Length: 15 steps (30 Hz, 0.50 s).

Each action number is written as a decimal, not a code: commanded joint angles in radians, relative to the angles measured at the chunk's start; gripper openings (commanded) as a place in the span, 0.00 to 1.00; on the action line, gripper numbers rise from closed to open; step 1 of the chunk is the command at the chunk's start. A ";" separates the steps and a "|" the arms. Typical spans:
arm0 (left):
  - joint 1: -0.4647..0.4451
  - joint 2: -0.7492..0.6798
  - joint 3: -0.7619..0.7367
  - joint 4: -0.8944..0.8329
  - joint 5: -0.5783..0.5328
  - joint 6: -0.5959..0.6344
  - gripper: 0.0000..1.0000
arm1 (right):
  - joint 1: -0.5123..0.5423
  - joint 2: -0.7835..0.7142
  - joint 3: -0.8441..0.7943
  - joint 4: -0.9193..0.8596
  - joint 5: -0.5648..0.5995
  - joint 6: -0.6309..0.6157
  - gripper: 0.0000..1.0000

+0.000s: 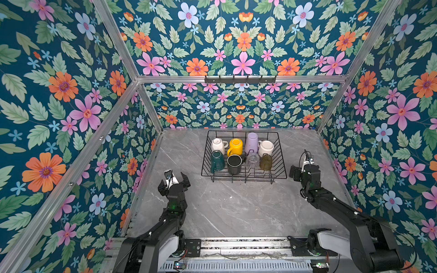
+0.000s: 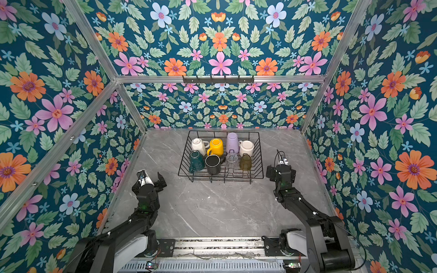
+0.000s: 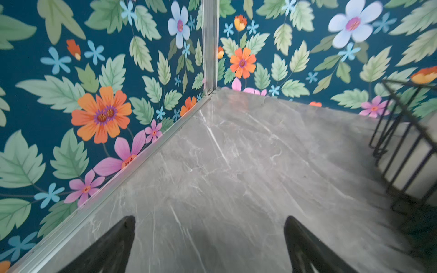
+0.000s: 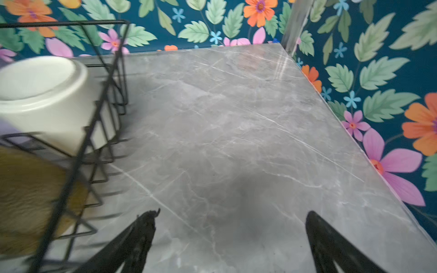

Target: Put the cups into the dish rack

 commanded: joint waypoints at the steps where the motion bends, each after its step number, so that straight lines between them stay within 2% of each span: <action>1: 0.009 0.084 0.009 0.229 0.055 0.020 0.99 | -0.010 0.041 -0.032 0.207 -0.029 -0.037 0.99; 3: 0.010 0.156 0.026 0.300 0.064 0.050 0.99 | -0.012 0.079 -0.053 0.283 -0.041 -0.054 0.99; 7: 0.016 0.333 0.005 0.625 0.086 0.136 0.99 | -0.012 0.171 -0.079 0.421 -0.072 -0.082 0.99; 11: 0.022 0.498 0.022 0.786 0.101 0.166 0.99 | -0.021 0.166 -0.080 0.409 -0.115 -0.088 0.99; 12: 0.023 0.511 0.024 0.801 0.115 0.175 0.99 | -0.020 0.164 -0.080 0.408 -0.116 -0.086 0.99; 15: 0.034 0.478 0.056 0.675 0.143 0.142 1.00 | -0.021 0.165 -0.083 0.411 -0.125 -0.087 0.99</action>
